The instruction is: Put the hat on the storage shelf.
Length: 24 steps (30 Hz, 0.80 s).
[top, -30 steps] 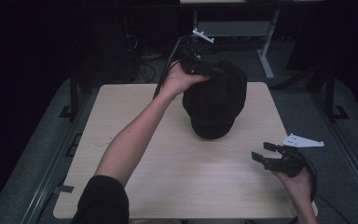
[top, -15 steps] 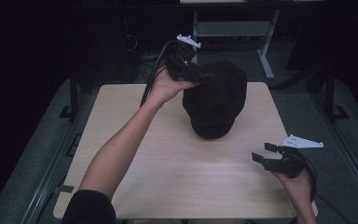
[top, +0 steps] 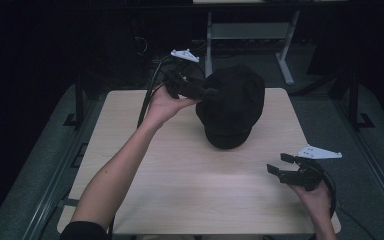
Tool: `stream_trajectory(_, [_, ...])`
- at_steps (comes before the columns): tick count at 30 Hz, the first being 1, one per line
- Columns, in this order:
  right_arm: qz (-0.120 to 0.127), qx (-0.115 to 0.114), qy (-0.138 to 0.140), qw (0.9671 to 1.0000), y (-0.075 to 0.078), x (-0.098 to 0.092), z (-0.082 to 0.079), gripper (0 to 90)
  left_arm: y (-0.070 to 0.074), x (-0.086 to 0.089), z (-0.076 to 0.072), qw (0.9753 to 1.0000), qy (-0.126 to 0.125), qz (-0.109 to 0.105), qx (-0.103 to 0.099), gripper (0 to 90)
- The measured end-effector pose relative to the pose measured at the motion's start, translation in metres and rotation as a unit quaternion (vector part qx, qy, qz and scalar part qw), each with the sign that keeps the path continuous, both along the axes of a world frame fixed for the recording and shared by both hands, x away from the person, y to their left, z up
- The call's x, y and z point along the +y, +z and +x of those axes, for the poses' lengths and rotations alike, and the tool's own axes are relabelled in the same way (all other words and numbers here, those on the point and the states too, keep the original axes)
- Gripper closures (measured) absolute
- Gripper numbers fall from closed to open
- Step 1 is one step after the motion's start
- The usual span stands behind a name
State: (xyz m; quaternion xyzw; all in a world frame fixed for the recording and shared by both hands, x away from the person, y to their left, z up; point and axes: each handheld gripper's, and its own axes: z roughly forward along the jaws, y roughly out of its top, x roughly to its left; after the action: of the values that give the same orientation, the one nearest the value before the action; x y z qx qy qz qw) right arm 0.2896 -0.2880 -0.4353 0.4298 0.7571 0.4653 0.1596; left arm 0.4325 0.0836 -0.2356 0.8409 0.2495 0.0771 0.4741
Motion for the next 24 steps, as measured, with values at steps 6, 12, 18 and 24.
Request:
stream_trajectory(6, [-0.002, -0.002, 0.001, 1.0, 0.0, 0.005, 0.0, 23.9, -0.008, 0.011, -0.009, 0.9999, 0.002, 0.01, 0.003, 30.4])
stream_trajectory(12, [-0.005, -0.001, 0.008, 1.0, 0.0, 0.009, 0.0, 23.5, -0.012, 0.025, -0.022, 0.9998, 0.007, 0.017, 0.002, 29.8])
stream_trajectory(18, [-0.006, -0.002, 0.008, 0.9999, 0.0, 0.012, -0.001, 23.1, -0.015, 0.039, -0.037, 0.9998, 0.009, 0.018, -0.003, 29.7])
stream_trajectory(24, [-0.007, 0.0, 0.005, 1.0, -0.001, 0.013, -0.002, 23.0, -0.017, 0.047, -0.045, 0.9999, 0.005, 0.014, -0.006, 29.5])
